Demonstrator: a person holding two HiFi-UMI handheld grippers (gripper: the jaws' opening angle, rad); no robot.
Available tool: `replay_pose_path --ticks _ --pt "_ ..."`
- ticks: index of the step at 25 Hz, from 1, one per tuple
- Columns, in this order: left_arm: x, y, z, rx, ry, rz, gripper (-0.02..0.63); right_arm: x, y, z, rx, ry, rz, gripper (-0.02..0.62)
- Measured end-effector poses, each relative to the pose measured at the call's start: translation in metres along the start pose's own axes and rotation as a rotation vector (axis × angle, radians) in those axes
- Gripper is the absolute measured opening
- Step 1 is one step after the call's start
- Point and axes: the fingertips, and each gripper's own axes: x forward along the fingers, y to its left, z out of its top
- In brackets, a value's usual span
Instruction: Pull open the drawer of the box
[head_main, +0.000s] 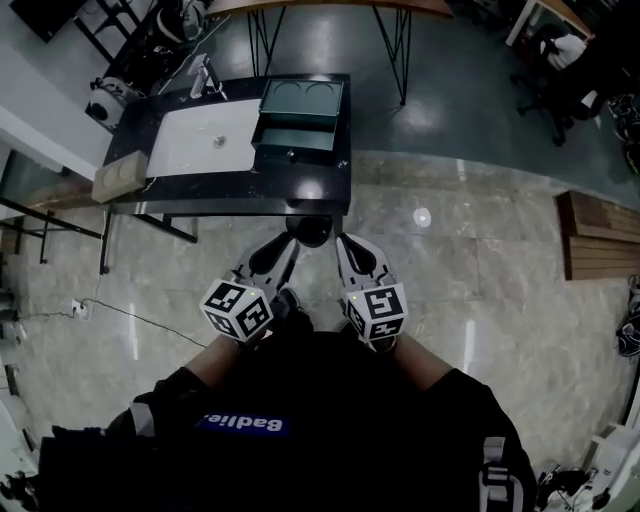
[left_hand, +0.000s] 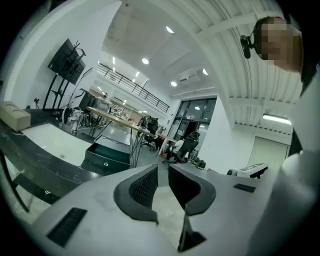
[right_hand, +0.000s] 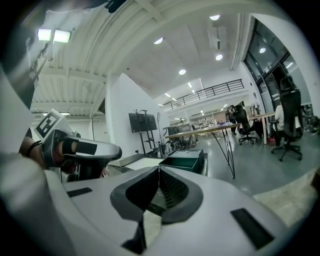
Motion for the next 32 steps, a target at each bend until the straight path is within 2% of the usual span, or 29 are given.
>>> replay_pose_path --ticks 3,6,10,11,12,18,22,28,32 --pt "-0.005 -0.021 -0.002 0.075 0.005 0.008 0.069 -0.015 0.005 -0.006 0.017 0.008 0.018 0.000" --pt "-0.012 -0.042 -0.003 0.181 0.009 -0.031 0.069 -0.024 0.021 -0.001 0.008 -0.008 0.038 0.001" --pt "-0.026 -0.056 -0.011 0.267 0.027 -0.093 0.066 -0.027 0.055 0.004 -0.024 -0.026 0.063 0.001" --pt "-0.032 -0.058 -0.010 0.285 0.028 -0.100 0.019 -0.028 0.062 0.007 -0.031 -0.032 0.062 0.001" --pt "-0.038 -0.058 -0.008 0.303 0.024 -0.103 0.003 -0.029 0.068 0.011 -0.040 -0.040 0.060 0.000" --pt "-0.073 -0.035 0.006 0.391 -0.008 -0.058 0.002 -0.028 0.095 0.033 -0.098 -0.090 0.036 0.000" --pt "-0.080 -0.033 0.009 0.468 -0.011 -0.075 0.002 -0.028 0.107 0.043 -0.117 -0.127 0.031 0.000" --pt "-0.087 -0.028 0.010 0.495 -0.005 -0.082 0.002 -0.022 0.121 0.047 -0.140 -0.133 0.036 0.000" --pt "-0.091 -0.028 0.010 0.485 0.000 -0.087 0.002 -0.020 0.127 0.046 -0.151 -0.132 0.046 0.000"
